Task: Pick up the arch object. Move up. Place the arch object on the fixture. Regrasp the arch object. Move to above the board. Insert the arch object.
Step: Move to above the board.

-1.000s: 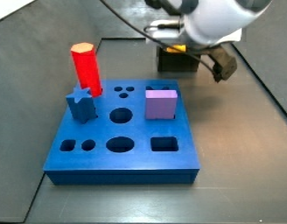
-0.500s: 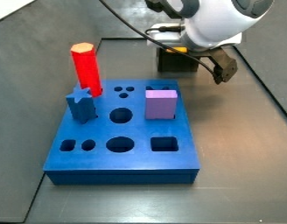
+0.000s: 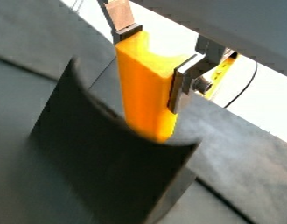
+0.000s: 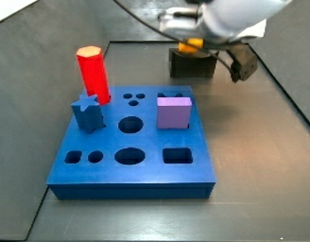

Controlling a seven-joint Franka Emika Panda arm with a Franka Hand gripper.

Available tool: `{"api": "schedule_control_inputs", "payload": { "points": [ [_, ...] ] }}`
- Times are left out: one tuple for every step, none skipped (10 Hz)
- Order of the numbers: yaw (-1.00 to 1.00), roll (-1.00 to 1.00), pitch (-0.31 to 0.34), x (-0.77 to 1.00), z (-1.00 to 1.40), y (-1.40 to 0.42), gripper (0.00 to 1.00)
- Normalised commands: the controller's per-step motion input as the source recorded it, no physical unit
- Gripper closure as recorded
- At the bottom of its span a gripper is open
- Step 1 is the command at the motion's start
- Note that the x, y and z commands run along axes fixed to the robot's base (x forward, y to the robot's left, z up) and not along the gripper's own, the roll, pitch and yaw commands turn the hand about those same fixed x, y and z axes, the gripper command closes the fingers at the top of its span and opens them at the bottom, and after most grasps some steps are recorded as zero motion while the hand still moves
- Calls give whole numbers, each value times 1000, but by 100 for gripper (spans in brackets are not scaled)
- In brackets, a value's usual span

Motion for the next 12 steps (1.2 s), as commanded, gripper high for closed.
{"api": "schedule_control_inputs", "payload": {
  "points": [
    [104, -72, 254, -45, 1000, 56, 100],
    [161, -73, 215, -45, 1000, 53, 100],
    [197, -67, 156, -42, 1000, 49, 100],
    [206, -59, 112, -39, 1000, 47, 100],
    [196, -47, 58, -35, 1000, 42, 100],
    [186, -42, 34, -32, 1000, 40, 100],
    [161, -33, 7, -30, 1000, 38, 100],
    [124, -37, -19, -27, 1000, 34, 100],
    [94, -37, -31, -26, 1000, 30, 100],
    [66, -40, -37, -26, 1000, 27, 100],
    [34, -38, -34, -29, 1000, 24, 100],
    [10, -46, -28, -31, 1000, 21, 100]
  ]
}}
